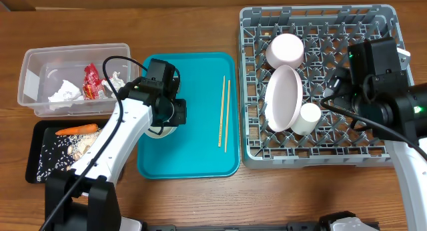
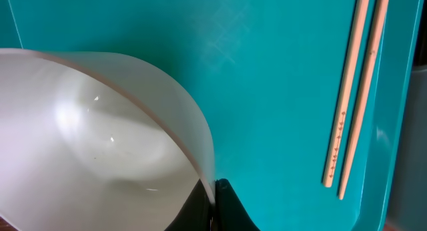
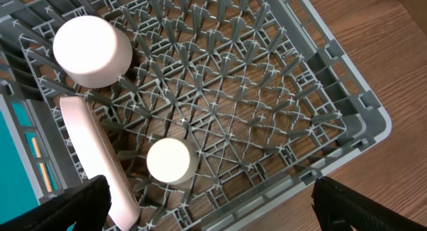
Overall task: Sort waste into correct bins and load items into the dishwasher
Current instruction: 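Carry the emptied bowl back and set it on the teal tray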
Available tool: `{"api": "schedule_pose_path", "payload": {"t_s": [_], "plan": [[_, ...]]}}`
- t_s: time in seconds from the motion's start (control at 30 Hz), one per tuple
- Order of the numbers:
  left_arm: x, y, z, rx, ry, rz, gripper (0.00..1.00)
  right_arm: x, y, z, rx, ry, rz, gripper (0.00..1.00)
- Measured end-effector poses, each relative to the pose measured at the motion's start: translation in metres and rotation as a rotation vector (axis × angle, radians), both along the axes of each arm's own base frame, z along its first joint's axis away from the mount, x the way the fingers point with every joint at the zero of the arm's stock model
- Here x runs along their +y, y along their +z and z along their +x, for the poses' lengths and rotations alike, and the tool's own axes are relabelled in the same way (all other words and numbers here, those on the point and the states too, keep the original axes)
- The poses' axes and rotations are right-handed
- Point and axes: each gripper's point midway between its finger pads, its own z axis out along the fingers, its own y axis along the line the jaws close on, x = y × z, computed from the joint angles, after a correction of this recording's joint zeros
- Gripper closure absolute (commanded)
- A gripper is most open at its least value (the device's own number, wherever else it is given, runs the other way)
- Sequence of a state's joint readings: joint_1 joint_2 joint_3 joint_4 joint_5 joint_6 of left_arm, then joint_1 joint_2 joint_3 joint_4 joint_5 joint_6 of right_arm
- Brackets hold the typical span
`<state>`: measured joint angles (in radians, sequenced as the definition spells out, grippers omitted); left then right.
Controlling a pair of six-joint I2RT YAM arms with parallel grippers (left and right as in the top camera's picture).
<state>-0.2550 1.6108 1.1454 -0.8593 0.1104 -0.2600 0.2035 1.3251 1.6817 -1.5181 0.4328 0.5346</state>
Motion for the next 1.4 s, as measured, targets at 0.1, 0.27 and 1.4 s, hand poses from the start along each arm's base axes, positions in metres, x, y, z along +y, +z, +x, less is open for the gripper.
{"api": "schedule_pose_path", "payload": {"t_s": [0.1,0.27,1.4], "plan": [[0.000,0.000,0.000,0.000,0.000,0.000,0.96,0.000,0.000,0.000,0.000,0.000,0.000,0.00],[0.000,0.000,0.000,-0.001,-0.002,0.000,0.96,0.000,0.000,0.000,0.000,0.000,0.000,0.00],[0.049,-0.006,0.018,-0.039,0.107,0.163,0.64,0.000,0.000,0.000,0.000,0.000,0.000,0.00]]}}
